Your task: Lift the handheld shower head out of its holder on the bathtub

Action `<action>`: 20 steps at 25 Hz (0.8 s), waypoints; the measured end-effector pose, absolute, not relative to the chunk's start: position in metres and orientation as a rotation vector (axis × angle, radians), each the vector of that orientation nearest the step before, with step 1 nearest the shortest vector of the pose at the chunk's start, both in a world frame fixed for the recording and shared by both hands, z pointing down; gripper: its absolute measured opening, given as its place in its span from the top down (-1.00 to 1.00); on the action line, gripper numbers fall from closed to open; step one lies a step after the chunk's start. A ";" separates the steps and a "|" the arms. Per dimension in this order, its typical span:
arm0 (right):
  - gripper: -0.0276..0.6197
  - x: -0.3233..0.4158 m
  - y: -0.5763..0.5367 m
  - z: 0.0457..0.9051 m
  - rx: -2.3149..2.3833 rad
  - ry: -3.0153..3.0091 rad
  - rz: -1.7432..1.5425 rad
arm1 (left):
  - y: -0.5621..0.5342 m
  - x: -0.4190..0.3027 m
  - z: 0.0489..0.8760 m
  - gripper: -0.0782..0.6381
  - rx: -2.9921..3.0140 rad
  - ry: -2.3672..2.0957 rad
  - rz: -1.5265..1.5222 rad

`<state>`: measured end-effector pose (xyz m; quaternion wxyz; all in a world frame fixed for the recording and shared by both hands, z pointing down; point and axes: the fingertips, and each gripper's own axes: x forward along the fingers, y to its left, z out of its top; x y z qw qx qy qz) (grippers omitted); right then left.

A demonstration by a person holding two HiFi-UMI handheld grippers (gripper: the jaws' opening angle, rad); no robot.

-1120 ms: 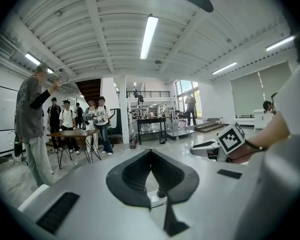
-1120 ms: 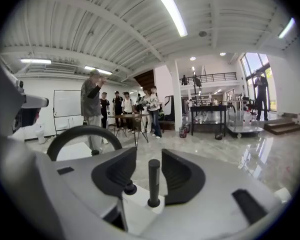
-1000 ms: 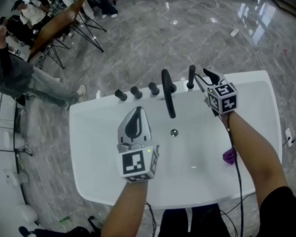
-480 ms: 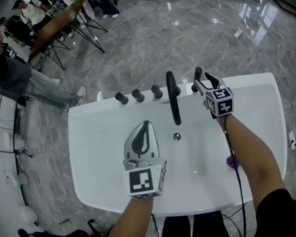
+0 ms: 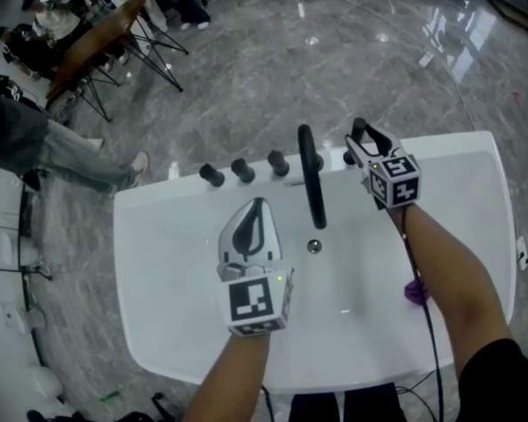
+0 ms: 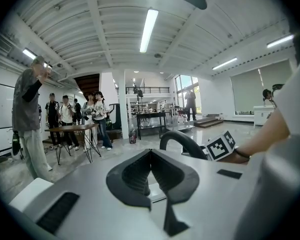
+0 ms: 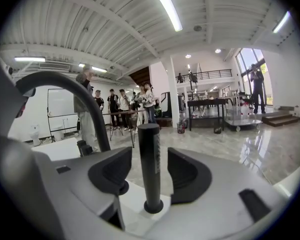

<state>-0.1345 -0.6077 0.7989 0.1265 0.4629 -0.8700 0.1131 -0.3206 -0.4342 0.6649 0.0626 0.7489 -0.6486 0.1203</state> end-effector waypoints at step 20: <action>0.47 -0.139 -0.615 0.811 1.327 -2.500 0.332 | -0.407 -0.327 0.681 0.76 2.226 -1.943 0.354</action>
